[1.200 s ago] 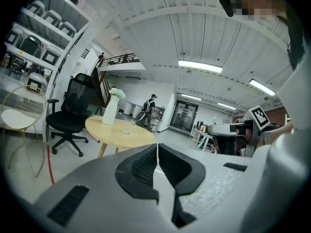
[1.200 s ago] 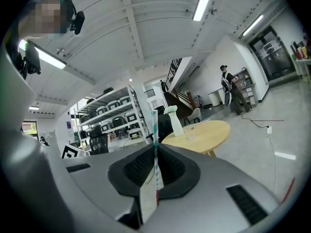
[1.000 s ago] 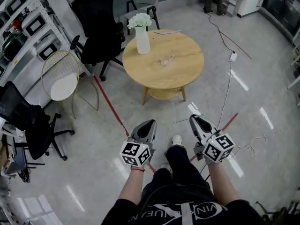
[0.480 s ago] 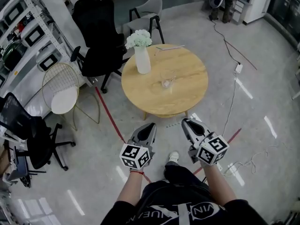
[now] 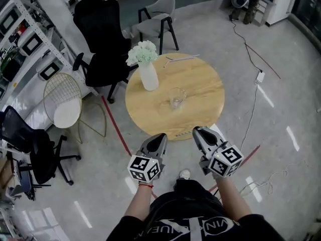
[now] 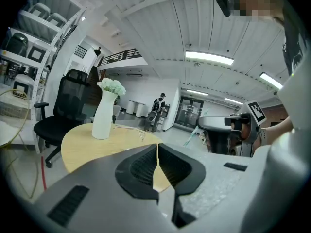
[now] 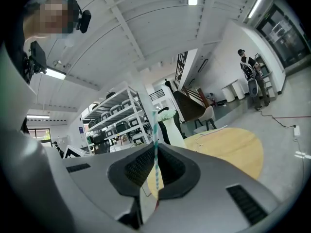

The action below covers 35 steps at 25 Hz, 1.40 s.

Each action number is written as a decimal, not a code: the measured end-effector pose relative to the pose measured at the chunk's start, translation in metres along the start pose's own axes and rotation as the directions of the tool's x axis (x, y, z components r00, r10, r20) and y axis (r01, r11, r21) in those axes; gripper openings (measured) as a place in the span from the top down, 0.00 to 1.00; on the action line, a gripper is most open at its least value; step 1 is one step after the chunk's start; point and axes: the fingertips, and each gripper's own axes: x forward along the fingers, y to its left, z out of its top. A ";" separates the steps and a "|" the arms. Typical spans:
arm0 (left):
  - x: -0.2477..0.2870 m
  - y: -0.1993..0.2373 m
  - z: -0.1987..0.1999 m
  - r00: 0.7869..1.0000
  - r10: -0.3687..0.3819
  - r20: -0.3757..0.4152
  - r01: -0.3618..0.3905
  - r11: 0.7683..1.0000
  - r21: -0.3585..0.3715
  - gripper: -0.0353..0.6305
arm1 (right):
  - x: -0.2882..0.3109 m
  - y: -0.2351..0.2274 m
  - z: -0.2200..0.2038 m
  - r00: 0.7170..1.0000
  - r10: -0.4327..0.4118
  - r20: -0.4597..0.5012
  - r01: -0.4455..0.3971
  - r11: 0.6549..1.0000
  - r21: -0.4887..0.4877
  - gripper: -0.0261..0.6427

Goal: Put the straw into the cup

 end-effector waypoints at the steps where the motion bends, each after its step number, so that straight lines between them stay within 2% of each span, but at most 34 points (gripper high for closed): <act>1: 0.005 0.002 0.000 1.000 0.005 -0.002 -0.005 1.000 -0.001 0.92 | 0.004 -0.005 0.001 1.000 0.004 -0.001 -0.004 1.000 0.003 0.93; 5: 0.024 0.013 -0.002 1.000 0.026 -0.002 -0.026 1.000 -0.011 0.92 | 0.018 -0.021 0.003 1.000 0.027 0.004 -0.027 1.000 0.009 0.93; 9: 0.031 0.016 -0.011 0.999 0.028 -0.033 -0.028 0.999 -0.019 0.92 | 0.023 -0.030 0.003 1.000 0.024 -0.003 -0.024 0.999 0.035 0.93; 14: 0.055 0.039 -0.010 0.999 0.033 -0.027 -0.034 0.999 -0.032 0.92 | 0.041 -0.046 0.016 1.000 0.015 0.022 -0.016 0.999 0.047 0.93; 18: 0.075 0.051 -0.009 0.999 0.011 -0.042 -0.011 1.000 -0.019 0.92 | 0.061 -0.053 0.026 0.999 0.016 0.033 -0.018 0.999 0.048 0.93; 26: 0.115 0.089 0.033 0.999 -0.030 -0.037 0.031 0.999 0.018 0.92 | 0.111 -0.071 0.066 0.996 0.007 0.085 -0.012 0.999 0.052 0.93; 35: 0.152 0.117 0.033 0.994 -0.067 -0.085 0.069 0.997 0.017 0.92 | 0.138 -0.108 0.060 0.995 -0.069 0.072 0.063 0.995 0.081 0.93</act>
